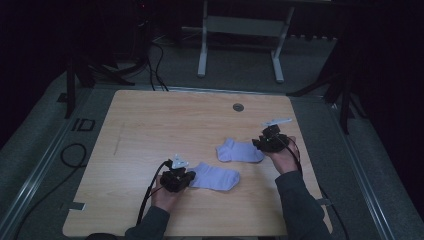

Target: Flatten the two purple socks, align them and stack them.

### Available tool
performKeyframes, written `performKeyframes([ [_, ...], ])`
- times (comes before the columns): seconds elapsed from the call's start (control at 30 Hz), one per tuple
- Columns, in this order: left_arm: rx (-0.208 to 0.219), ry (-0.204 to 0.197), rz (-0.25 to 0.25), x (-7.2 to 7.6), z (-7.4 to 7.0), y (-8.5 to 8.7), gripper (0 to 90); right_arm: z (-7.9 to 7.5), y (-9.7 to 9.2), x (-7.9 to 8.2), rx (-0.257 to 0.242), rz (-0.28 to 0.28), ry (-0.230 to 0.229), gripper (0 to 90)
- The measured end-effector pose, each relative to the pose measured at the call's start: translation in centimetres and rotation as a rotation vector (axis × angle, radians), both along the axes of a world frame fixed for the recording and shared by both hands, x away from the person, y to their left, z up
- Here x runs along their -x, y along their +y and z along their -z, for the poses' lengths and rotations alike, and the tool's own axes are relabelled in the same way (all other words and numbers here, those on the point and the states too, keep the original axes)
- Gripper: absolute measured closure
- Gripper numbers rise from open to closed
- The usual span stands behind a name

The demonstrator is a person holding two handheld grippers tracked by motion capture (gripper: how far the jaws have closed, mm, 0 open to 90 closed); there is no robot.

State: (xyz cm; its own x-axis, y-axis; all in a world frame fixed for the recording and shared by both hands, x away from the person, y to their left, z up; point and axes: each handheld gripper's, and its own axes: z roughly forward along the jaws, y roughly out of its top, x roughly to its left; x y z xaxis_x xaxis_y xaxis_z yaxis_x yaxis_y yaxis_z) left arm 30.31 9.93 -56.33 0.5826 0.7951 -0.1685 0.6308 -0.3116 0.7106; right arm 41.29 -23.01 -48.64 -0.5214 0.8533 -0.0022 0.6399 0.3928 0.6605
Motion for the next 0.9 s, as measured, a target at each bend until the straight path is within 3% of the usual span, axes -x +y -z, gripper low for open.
performKeyframes([
  [0.5, -0.001, -0.001, -0.002, 0.0, 0.0, 0.0, 87.2, 0.4, 3.1, -0.4, 0.009, -0.092, 0.002, 56.6],
  [0.9, 0.001, -0.001, -0.001, 0.0, 0.0, 0.0, 87.0, 1.9, 5.3, -0.7, 0.041, -0.145, 0.045, 54.1],
])
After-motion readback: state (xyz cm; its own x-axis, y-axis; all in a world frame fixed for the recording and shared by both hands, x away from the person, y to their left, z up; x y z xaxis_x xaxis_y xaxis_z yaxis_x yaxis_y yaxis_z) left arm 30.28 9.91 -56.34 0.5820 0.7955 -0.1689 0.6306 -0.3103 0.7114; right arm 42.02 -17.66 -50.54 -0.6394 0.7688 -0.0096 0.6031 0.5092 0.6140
